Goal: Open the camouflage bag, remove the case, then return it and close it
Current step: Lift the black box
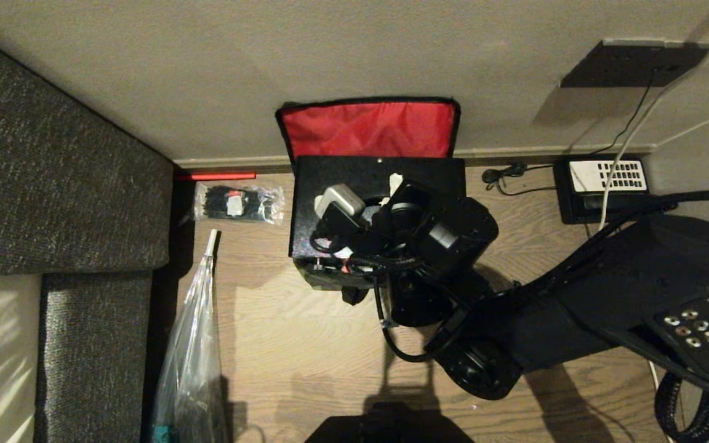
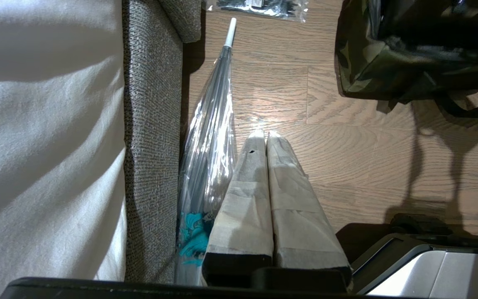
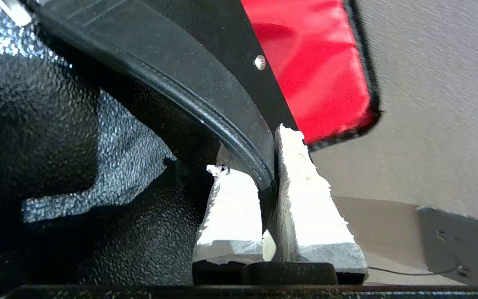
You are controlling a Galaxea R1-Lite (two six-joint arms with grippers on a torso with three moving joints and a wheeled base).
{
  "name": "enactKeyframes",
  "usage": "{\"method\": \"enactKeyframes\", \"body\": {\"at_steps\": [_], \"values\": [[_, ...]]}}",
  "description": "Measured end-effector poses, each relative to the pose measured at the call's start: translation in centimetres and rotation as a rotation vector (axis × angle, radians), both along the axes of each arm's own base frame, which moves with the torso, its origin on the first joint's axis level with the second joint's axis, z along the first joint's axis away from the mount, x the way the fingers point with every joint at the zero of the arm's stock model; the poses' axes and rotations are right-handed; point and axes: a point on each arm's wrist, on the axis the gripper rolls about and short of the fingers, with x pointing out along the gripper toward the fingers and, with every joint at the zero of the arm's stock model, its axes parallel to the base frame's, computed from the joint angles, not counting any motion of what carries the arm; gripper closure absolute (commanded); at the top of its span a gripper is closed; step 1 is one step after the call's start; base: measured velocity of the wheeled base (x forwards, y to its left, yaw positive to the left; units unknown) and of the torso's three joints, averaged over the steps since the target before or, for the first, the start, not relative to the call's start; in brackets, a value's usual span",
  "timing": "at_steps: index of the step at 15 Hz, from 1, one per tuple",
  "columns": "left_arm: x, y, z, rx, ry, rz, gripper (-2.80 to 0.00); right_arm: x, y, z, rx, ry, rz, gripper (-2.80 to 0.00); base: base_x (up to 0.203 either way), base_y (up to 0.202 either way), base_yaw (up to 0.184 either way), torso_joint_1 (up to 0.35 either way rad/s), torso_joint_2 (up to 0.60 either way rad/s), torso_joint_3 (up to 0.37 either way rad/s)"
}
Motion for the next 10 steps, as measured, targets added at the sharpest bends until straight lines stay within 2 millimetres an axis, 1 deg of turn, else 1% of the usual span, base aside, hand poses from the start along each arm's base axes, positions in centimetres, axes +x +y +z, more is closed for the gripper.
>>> {"method": "enactKeyframes", "body": {"at_steps": [7,10], "values": [[0.0,0.0,0.0,0.000,0.000,0.000,0.00,-2.0,-2.6,2.5,-0.005,0.005,-0.004,0.00,0.000,0.000,0.000,0.000,0.00,0.000],[0.0,0.0,0.0,0.000,0.000,0.000,0.00,-2.9,-4.1,3.2,-0.010,0.010,-0.008,0.00,0.000,0.000,0.000,0.000,0.00,0.000]]}}
